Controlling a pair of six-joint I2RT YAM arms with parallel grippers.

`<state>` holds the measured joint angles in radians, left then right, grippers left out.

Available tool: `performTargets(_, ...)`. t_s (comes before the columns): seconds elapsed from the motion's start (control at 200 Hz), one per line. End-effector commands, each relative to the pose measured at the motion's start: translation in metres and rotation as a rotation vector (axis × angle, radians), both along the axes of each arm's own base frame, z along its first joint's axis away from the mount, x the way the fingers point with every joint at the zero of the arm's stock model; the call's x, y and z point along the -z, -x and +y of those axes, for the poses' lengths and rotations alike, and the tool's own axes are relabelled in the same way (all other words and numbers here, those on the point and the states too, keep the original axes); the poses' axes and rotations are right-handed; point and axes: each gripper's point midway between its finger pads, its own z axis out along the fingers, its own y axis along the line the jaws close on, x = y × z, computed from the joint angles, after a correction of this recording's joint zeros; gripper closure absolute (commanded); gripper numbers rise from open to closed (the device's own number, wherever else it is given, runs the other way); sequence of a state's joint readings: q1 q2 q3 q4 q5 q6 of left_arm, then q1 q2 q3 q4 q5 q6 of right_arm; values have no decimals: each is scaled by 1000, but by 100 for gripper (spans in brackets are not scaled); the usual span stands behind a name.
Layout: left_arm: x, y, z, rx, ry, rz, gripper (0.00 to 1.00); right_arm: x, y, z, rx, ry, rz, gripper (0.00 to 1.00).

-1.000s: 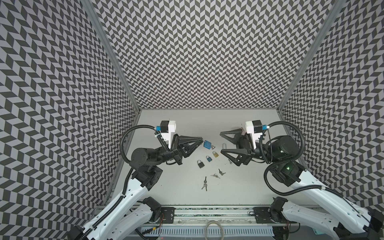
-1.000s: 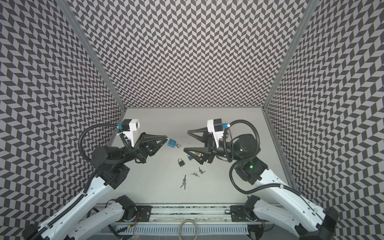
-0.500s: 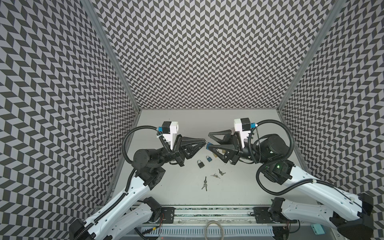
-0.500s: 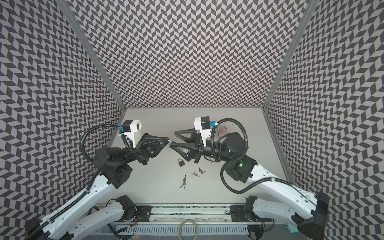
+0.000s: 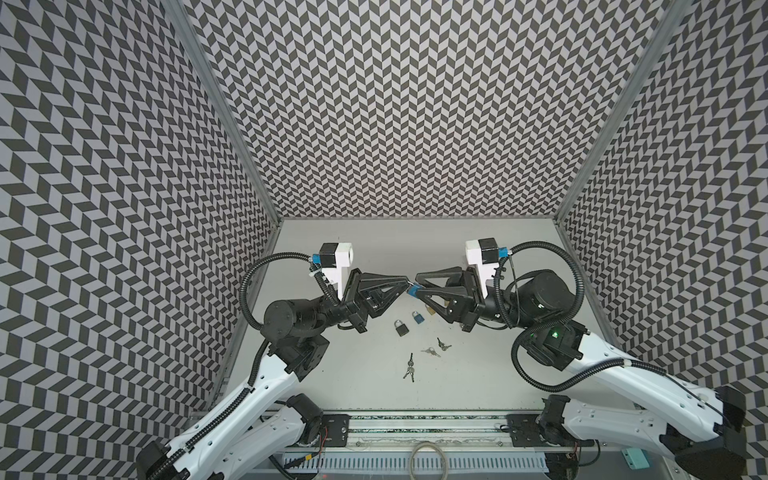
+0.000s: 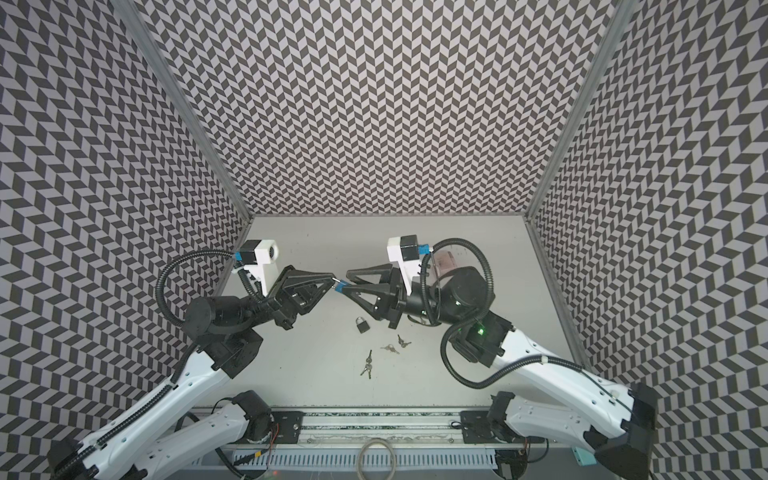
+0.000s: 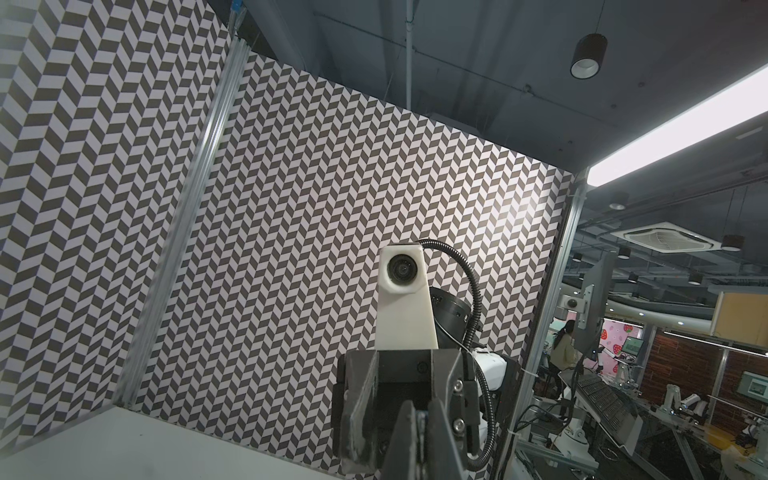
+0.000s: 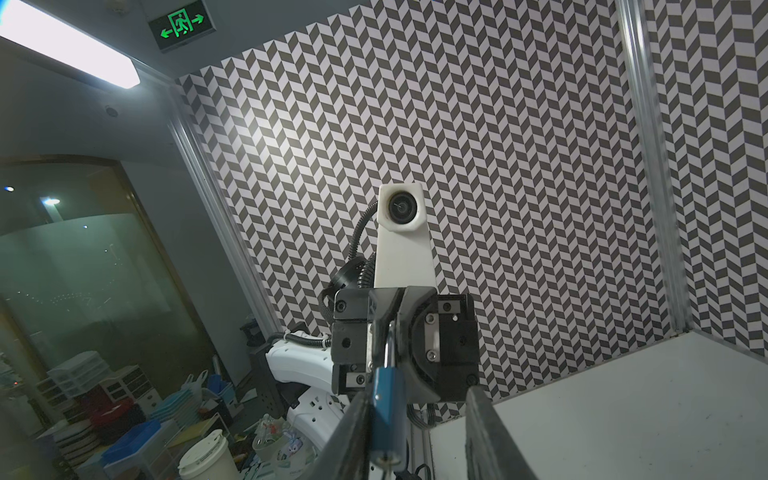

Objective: Lock with the key

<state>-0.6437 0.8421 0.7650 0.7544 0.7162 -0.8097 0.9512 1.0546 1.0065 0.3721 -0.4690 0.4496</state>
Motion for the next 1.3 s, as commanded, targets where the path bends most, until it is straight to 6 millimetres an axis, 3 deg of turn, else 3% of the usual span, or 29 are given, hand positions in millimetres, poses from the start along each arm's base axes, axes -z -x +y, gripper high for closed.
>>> performTargets(0.0,-19,11,9,2,55,-40,100,-8,8,-1,-33,-39,-22,66)
performTargets(0.16,-19,10,8,4,57,-36,100,-8,13,5,-71,-41,-32,68)
performTargets(0.391,-18,11,9,0,57,-33,100,-11,15,3,-70,-58,-44,80)
performTargets(0.461,-18,12,9,-1,58,-33,100,-13,16,0,-66,-67,-52,79)
performTargets(0.566,-18,10,9,-5,60,-27,100,-15,17,-4,-56,-82,-61,70)
performTargets(0.691,-17,9,8,-2,59,-27,100,-15,17,-4,-52,-84,-62,70)
performTargets(0.896,-16,9,8,-1,58,-21,100,-16,19,-3,-68,-92,-61,71)
performTargets(1.297,-14,7,6,-3,54,-15,100,-22,23,-6,-71,-114,-85,84)
